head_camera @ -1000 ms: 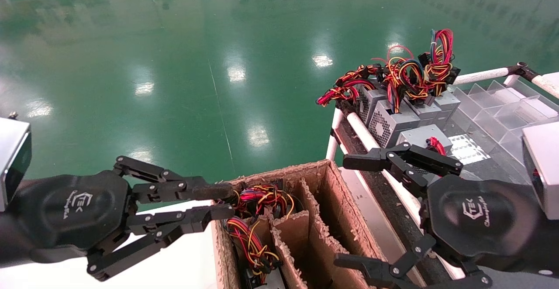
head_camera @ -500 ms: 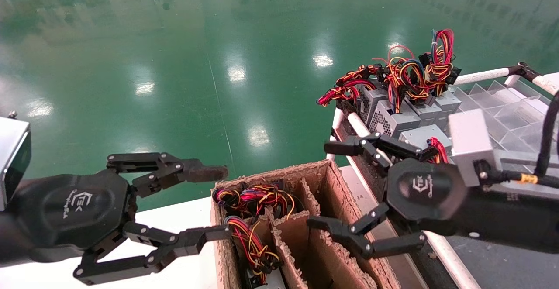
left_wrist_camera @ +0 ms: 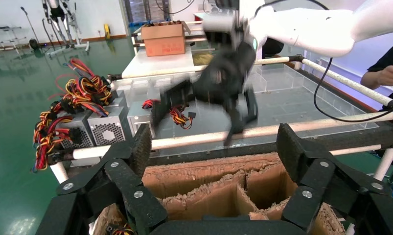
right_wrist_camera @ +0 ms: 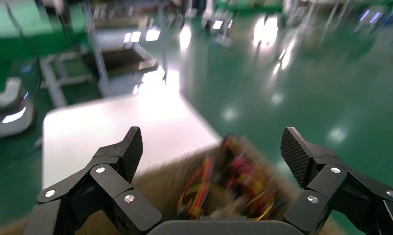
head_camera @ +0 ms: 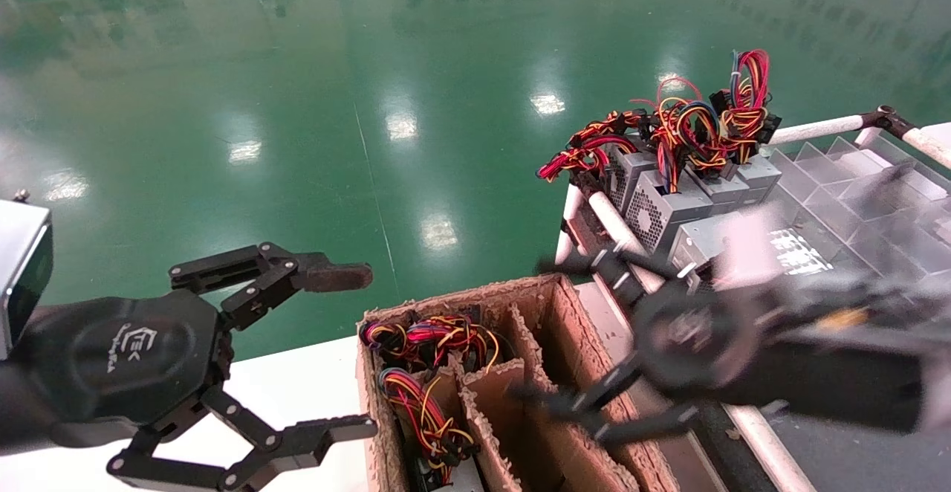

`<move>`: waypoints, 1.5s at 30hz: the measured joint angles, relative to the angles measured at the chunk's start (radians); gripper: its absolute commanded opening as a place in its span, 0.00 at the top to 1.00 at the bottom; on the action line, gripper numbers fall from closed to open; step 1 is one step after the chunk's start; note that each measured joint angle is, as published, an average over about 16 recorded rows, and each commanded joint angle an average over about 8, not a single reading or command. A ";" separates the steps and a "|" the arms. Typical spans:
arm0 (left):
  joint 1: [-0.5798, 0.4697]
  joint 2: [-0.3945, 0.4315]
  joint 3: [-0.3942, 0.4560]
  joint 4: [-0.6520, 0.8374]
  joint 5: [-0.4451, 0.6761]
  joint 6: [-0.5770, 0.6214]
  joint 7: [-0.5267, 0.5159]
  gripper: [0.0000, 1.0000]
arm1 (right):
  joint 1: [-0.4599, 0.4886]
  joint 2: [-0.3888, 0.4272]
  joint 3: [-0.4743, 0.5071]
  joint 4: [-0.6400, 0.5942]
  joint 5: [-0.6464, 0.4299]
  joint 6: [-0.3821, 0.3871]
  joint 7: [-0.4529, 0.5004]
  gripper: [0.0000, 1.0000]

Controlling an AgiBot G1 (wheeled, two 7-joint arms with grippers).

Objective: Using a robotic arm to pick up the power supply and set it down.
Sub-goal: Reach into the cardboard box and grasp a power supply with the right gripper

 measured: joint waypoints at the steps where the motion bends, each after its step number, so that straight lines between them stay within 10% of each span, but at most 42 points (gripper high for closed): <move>1: 0.000 0.000 0.000 0.000 0.000 0.000 0.000 0.00 | 0.004 -0.012 -0.010 -0.007 -0.014 0.003 0.002 0.00; 38: -0.001 -0.001 0.002 0.001 -0.001 0.000 0.001 0.00 | 0.124 -0.332 -0.207 -0.334 -0.262 0.019 -0.078 0.00; 45: -0.001 -0.001 0.002 0.002 -0.002 -0.001 0.002 0.00 | 0.133 -0.370 -0.219 -0.390 -0.281 0.031 -0.106 0.78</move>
